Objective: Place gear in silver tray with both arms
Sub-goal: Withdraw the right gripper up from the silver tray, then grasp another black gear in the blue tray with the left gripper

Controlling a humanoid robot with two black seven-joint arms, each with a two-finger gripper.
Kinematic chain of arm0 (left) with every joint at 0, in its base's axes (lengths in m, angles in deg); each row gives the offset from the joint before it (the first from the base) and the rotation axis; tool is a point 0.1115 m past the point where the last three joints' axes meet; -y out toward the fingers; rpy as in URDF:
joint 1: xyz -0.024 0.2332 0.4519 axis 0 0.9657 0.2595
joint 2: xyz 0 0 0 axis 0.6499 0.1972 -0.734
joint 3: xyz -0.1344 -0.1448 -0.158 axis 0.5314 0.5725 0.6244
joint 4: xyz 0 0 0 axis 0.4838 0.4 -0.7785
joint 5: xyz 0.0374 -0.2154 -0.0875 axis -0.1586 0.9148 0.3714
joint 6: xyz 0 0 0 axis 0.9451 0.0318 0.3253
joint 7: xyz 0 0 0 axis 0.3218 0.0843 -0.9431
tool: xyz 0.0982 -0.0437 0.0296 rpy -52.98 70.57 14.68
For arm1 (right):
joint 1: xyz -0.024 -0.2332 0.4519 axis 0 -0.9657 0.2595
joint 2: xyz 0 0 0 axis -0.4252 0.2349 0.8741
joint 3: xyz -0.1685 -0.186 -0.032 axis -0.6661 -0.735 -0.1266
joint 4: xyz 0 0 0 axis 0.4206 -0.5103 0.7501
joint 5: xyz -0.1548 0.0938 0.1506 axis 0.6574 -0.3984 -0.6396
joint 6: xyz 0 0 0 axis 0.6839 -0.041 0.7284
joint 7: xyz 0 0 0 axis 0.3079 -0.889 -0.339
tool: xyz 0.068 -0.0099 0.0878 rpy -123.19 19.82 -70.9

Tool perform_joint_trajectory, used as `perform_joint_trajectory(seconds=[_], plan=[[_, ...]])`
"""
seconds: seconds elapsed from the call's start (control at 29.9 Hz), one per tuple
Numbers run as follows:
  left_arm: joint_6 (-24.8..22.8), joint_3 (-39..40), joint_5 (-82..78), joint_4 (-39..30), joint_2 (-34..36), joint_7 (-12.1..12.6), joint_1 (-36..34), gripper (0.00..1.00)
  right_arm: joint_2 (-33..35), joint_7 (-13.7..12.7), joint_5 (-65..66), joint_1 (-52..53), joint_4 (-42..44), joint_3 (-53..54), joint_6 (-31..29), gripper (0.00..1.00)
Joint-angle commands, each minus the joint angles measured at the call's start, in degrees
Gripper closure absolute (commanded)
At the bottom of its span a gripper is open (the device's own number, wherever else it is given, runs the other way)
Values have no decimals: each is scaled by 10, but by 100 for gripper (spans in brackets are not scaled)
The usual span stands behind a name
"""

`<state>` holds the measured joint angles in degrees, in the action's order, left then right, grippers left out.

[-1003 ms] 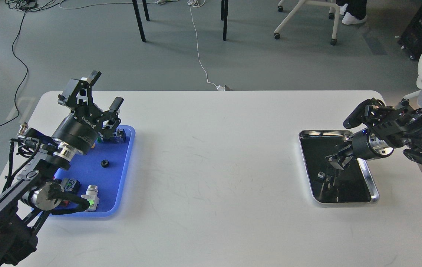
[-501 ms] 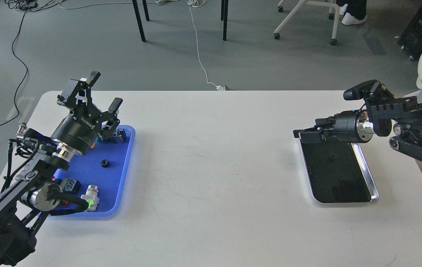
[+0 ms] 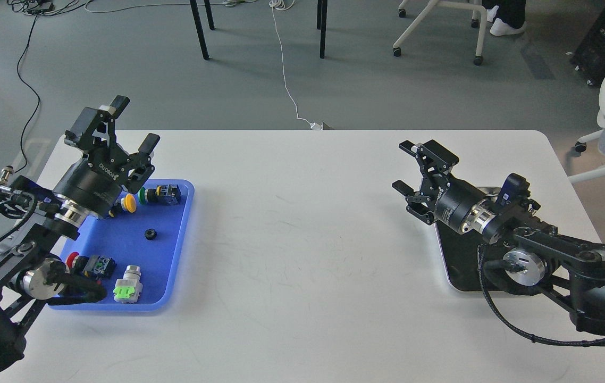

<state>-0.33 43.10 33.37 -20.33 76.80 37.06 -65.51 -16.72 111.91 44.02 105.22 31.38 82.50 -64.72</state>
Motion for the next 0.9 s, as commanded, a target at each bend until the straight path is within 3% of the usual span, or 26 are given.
perform_joint_trajectory(seconds=[0.0, 0.1, 0.3, 0.53, 0.77, 0.87], plan=[[-41, -26, -173, -21, 63, 0, -10, 2, -1, 0, -23, -14, 1, 23, -14, 2], [-86, -56, -341, -31, 108, 0, -36, 2, -1, 0, -24, -14, 2, 25, -16, 2], [-86, -184, -629, -51, 198, 0, -120, 2, -2, 0, -24, -14, 0, 35, -26, 2], [-62, -338, -795, -6, 189, 0, -238, 6, -1, 0, -24, -14, 0, 35, -26, 2], [-61, -369, -809, 74, 133, 0, -258, 37, 2, 0, -24, -14, 0, 38, -26, 2], [-56, -371, -809, 92, 123, 0, -258, 39, 4, 0, -24, -14, 0, 38, -26, 2]])
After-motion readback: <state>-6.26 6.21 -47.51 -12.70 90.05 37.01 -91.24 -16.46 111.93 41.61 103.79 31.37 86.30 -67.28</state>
